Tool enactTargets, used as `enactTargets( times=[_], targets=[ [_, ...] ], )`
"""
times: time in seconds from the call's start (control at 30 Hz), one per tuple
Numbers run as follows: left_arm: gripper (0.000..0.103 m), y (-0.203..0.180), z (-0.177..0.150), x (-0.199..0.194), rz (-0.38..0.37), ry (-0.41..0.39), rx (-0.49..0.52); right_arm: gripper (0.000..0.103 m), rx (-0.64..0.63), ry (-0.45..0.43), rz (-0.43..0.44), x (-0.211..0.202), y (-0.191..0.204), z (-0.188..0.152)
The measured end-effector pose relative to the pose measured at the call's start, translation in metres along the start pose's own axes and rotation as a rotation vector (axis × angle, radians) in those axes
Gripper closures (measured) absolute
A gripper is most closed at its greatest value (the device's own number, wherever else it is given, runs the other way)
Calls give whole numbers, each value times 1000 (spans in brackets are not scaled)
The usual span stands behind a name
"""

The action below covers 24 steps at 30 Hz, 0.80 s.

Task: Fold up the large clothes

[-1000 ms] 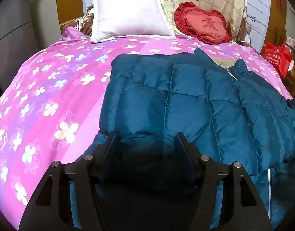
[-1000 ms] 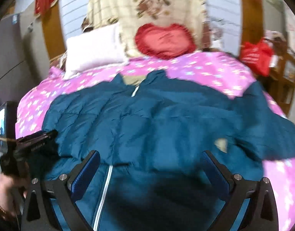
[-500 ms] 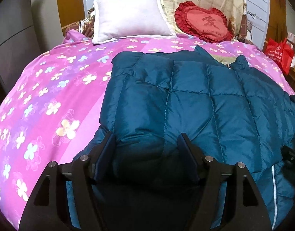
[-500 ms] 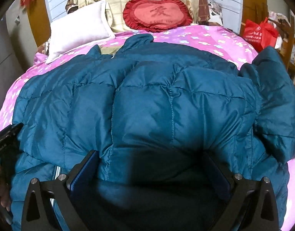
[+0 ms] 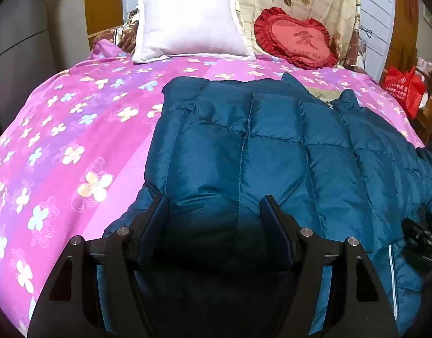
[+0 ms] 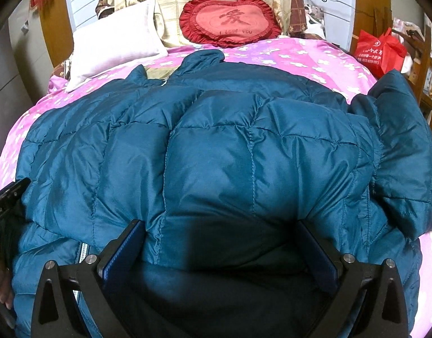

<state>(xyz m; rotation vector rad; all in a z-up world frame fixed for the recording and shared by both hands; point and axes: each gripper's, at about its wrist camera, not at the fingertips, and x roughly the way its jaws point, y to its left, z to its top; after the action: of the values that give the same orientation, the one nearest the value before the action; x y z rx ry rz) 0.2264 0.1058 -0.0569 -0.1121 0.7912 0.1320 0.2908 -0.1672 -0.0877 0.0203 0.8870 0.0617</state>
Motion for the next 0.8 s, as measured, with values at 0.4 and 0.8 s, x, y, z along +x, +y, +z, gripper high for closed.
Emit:
enactTargets(
  times=[0.4,0.8],
  targets=[
    [34,0,-1,-6,-21,-26,-3,0,0,0,0,0,0,0],
    [34,-40,-9,-28,-19,-145,201,0,0,-1,1,-1,0,0]
  ],
)
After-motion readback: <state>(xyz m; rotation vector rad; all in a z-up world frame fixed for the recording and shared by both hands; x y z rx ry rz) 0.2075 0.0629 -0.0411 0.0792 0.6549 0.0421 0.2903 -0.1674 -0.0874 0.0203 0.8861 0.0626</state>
